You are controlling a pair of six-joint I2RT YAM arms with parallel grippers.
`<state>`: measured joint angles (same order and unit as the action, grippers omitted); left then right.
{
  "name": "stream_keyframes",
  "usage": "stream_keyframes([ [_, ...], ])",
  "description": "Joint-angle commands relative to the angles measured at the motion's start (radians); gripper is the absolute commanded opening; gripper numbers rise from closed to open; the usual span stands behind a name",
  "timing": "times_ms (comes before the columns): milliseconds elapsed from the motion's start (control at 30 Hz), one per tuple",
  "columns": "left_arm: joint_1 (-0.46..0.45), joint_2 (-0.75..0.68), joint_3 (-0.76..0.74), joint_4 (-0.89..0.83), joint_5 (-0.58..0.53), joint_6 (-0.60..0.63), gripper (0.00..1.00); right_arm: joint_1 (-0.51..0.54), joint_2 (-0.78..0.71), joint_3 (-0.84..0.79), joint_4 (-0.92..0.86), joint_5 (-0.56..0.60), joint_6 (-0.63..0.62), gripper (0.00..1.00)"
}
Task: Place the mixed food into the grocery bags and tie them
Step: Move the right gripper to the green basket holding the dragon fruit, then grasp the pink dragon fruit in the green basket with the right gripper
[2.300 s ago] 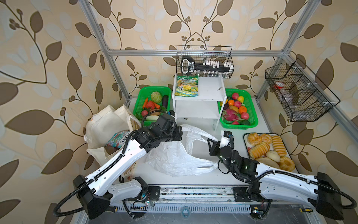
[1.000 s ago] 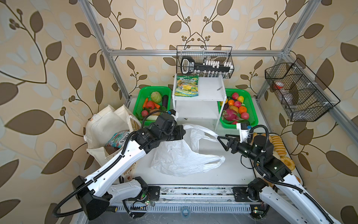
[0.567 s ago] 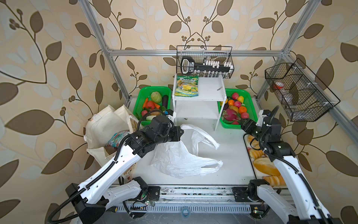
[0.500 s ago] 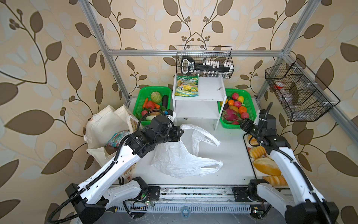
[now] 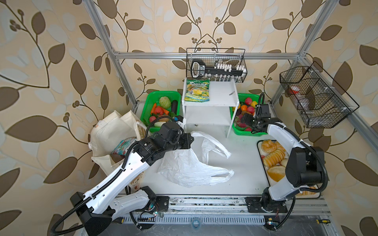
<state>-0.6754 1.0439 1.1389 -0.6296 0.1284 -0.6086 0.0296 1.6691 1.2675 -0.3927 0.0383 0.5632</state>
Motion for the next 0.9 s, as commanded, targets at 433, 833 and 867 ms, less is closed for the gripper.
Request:
stream_keyframes([
  [433, -0.006, 0.034, 0.041, -0.017, -0.033, 0.058, 0.00, 0.070, 0.406, 0.481, -0.368, 0.302, 0.500, 1.00],
  [833, -0.006, 0.048, 0.054, -0.032, -0.035, 0.068, 0.00, 0.050, 0.444, 0.373, -0.284, 0.223, 0.503, 1.00],
  [867, -0.007, 0.049, 0.053, -0.033, -0.035, 0.067, 0.00, 0.046, 0.446, 0.371, -0.282, 0.213, 0.495, 1.00],
])
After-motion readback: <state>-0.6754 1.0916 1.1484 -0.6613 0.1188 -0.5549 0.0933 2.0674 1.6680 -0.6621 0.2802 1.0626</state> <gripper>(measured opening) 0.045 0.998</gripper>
